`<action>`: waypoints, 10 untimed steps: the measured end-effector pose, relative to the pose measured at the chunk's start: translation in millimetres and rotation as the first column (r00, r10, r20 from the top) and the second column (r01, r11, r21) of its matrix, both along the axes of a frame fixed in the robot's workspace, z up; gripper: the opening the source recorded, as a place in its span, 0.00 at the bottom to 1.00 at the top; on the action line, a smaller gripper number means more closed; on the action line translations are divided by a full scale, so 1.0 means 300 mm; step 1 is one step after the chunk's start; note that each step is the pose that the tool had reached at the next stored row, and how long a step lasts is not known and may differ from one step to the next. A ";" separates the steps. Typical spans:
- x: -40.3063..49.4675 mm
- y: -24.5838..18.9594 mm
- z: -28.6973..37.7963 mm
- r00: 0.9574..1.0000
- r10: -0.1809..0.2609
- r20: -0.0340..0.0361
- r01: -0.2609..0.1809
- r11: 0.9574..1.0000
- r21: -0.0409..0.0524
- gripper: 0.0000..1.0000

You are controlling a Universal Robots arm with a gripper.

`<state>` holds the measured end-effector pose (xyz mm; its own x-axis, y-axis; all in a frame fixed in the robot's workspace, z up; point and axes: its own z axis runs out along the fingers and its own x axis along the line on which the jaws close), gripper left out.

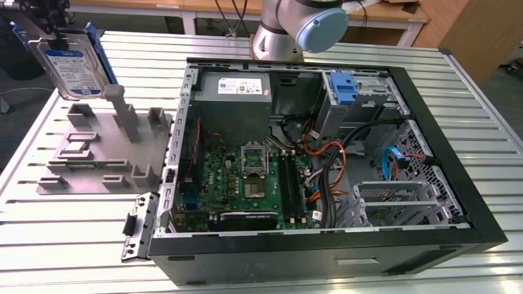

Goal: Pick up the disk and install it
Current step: 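Pick up the disk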

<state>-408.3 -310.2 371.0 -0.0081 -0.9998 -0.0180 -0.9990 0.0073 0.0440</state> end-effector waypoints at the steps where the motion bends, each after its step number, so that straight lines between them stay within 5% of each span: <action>1: 0.000 0.000 0.000 1.000 0.000 0.000 0.000 1.000 0.000 0.35; 10: 0.000 0.000 0.009 1.000 0.000 0.000 0.000 1.000 0.000 0.35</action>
<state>-408.3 -310.2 373.6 -0.0081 -0.9998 -0.0179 -0.9990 0.0073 0.0442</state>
